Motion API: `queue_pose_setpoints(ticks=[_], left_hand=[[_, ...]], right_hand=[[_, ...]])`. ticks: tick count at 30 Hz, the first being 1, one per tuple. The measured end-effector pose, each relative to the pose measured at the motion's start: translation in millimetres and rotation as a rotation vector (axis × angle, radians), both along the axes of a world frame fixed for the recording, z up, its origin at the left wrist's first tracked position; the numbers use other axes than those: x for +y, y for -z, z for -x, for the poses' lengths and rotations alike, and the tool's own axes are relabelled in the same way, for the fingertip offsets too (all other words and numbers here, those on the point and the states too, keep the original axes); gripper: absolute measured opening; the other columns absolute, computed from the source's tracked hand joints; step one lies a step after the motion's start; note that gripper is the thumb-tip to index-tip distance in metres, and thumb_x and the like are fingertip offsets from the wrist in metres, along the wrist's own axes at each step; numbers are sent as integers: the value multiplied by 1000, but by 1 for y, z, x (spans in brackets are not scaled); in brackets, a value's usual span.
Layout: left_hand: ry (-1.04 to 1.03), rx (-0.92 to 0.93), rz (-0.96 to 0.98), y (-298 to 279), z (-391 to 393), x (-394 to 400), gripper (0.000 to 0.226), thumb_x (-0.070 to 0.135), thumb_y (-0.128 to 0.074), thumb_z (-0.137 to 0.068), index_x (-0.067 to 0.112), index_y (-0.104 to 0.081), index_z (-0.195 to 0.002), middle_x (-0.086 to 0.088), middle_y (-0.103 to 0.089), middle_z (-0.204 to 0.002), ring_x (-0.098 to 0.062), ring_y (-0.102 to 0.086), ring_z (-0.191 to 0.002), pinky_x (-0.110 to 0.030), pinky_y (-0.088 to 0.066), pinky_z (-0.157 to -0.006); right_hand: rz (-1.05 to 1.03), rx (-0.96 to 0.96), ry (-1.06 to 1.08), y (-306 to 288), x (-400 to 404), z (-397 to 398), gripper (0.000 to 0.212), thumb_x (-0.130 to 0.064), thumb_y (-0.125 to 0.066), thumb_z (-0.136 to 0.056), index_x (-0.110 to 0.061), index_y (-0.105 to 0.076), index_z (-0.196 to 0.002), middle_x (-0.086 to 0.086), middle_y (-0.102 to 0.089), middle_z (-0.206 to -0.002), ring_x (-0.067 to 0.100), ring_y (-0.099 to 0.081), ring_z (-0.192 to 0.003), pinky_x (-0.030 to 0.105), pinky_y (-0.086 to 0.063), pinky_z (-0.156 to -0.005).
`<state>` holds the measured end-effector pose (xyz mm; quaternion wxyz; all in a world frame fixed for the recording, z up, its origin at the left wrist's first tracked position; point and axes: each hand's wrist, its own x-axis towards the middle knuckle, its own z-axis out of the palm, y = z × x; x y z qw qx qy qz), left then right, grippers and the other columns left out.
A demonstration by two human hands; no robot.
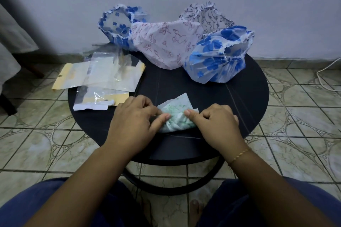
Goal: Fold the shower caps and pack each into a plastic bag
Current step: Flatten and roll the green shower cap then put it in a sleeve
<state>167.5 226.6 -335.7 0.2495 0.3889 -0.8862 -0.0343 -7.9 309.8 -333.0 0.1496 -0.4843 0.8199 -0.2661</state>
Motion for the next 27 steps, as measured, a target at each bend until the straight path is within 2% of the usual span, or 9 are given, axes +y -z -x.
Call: queue_pose_setpoints(ticks=[3, 7, 10, 13, 15, 19, 21, 24, 27], left_hand=[[89, 2, 30, 3, 7, 3, 31, 44, -46, -86, 26, -68, -100, 7, -62, -89, -18, -55, -79, -33, -42, -69], [122, -22, 24, -2, 8, 5, 28, 31, -43, -81, 25, -69, -86, 10, -69, -78, -18, -61, -66, -34, -47, -63], [110, -61, -14, -7, 4, 6, 34, 49, -44, -77, 28, -71, -85, 14, -71, -79, -11, -64, -69, -32, -40, -72], [92, -149, 31, -5, 2, 4, 52, 73, -43, -68, 34, -69, -90, 18, -69, -85, -8, -60, -85, -33, -27, -84], [84, -147, 34, -4, 2, 2, 54, 73, -40, -70, 34, -70, -93, 18, -69, -87, -6, -51, -97, -31, -19, -86], [30, -147, 8, -3, 2, -2, 59, 72, -27, -80, 38, -68, -105, 21, -61, -96, -6, -36, -108, -33, -12, -89], [-25, -149, -3, -2, 5, -3, 59, 69, -25, -83, 37, -65, -111, 18, -61, -93, -10, -44, -103, -34, -14, -90], [-112, -58, 59, -2, 12, -5, 47, 53, -39, -87, 26, -63, -117, 10, -68, -96, -16, -58, -94, -33, -22, -90], [-33, 7, 104, 5, 19, -4, 37, 28, -46, -89, 19, -61, -122, 1, -64, -118, -20, -59, -108, -34, -34, -96]], right_hand=[[32, 74, 48, 2, -3, -3, 43, -63, -50, -81, -25, -51, -62, -10, -51, -86, 12, -38, -99, 31, -26, -84], [183, 25, -29, 2, -1, -1, 27, -53, -62, -79, -35, -51, -96, -12, -49, -98, 10, -38, -100, 29, -28, -85], [152, 33, -207, 0, 4, 6, 23, -48, -54, -86, -40, -59, -107, -19, -40, -113, 7, -30, -117, 25, -18, -89], [19, 21, -338, -7, 7, 15, 46, -56, -59, -78, -45, -52, -122, -23, -30, -124, 1, -17, -127, 24, -13, -98], [-64, 52, -373, -10, 6, 23, 52, -55, -63, -75, -48, -48, -124, -21, -30, -132, 2, -14, -130, 25, -12, -100], [-82, 22, -380, -13, -8, 27, 32, -50, -53, -86, -42, -57, -116, -18, -39, -129, 4, -19, -128, 24, -12, -95], [-100, 15, -377, -15, -19, 26, 27, -49, -45, -90, -36, -62, -107, -15, -44, -120, 6, -25, -123, 25, -15, -93], [-128, 28, -335, -16, -34, 22, 30, -49, -36, -94, -30, -60, -97, -10, -45, -109, 12, -31, -117, 30, -22, -96], [-136, 34, -253, -14, -44, 17, 39, -49, -32, -96, -28, -61, -109, -5, -45, -112, 16, -32, -119, 35, -23, -100]])
